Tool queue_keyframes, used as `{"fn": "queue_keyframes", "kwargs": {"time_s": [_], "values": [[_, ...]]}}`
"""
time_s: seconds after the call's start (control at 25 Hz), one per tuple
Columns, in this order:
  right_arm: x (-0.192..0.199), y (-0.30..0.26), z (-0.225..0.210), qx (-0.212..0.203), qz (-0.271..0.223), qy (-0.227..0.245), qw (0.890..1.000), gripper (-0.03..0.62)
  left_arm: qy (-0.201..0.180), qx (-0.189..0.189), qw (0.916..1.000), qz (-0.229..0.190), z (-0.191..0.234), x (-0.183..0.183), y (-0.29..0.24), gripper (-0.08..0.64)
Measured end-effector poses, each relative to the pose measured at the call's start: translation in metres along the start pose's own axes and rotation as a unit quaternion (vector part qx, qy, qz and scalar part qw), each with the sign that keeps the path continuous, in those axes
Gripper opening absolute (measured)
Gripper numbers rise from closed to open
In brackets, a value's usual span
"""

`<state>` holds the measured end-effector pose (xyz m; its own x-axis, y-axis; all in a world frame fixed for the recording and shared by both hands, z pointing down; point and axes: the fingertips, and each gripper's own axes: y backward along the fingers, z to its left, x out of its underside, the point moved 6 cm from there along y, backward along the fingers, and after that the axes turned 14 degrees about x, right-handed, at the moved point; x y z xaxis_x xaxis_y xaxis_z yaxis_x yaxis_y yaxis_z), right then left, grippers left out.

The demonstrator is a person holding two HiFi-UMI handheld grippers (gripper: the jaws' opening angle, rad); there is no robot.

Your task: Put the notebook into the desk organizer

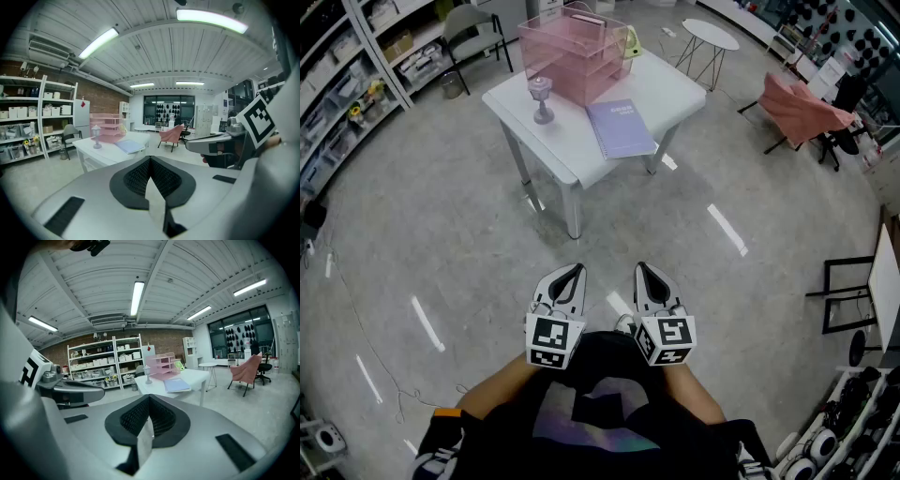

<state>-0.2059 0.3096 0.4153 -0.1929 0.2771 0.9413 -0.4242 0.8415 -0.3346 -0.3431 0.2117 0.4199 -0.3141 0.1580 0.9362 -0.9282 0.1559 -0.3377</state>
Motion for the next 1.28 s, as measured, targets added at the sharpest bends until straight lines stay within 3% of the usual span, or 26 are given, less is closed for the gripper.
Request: {"fn": "queue_keyframes", "kwargs": {"time_s": [0.32,0.8,1.08,1.28], "values": [[-0.002,-0.001,0.011,0.009,-0.003,0.003,1.000,0.014,-0.001,0.003,1.0000,-0.005,0.010,0.001,0.006,0.008],[-0.004,0.002,0.023,0.035,-0.011,-0.034,0.999,0.015,-0.005,0.013,0.9998,-0.015,0.023,0.005,0.024,0.008],[-0.007,0.005,0.037,0.053,-0.030,-0.027,0.998,0.017,-0.013,0.024,0.9995,-0.018,0.033,0.009,0.035,0.008],[-0.007,-0.005,0.041,0.047,-0.030,-0.020,0.998,0.017,-0.010,0.012,0.9996,-0.024,0.046,0.007,0.034,0.008]]}}
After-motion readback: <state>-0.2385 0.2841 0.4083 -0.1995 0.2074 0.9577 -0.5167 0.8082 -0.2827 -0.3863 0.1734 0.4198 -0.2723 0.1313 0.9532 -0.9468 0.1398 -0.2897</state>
